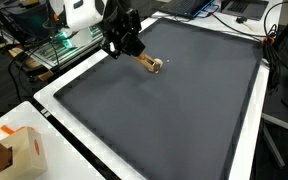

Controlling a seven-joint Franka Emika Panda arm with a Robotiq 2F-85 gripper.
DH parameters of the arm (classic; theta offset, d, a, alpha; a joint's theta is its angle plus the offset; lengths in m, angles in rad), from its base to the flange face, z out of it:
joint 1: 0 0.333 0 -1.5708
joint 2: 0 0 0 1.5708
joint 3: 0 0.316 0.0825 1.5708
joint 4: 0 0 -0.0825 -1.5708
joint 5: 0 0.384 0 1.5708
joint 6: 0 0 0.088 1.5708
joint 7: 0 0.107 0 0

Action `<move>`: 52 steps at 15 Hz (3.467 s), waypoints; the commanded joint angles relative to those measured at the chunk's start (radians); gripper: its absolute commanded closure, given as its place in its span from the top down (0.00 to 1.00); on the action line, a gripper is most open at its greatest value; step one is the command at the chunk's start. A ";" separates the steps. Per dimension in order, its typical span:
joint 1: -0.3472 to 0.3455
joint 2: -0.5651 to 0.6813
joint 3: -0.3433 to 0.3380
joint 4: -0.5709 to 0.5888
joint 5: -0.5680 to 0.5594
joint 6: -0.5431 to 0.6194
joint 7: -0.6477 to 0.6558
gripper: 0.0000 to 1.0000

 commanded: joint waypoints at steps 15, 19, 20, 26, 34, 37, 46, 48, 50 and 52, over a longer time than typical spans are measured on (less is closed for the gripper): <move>-0.004 -0.053 0.031 0.044 -0.093 -0.106 0.398 0.24; 0.011 -0.087 0.051 0.071 -0.161 -0.151 0.560 0.24; 0.016 -0.096 0.058 0.080 -0.179 -0.162 0.596 0.24; 0.066 -0.116 0.134 0.181 -0.348 -0.256 0.839 0.24; 0.168 -0.023 0.263 0.343 -0.676 -0.397 1.085 0.24; 0.214 0.038 0.293 0.396 -0.804 -0.446 1.150 0.24; 0.365 0.214 0.312 0.495 -1.062 -0.518 1.227 0.24; 0.400 0.246 0.311 0.504 -1.124 -0.518 1.244 0.24; 0.433 0.277 0.308 0.512 -1.184 -0.525 1.262 0.24; 0.459 0.301 0.308 0.512 -1.238 -0.531 1.282 0.24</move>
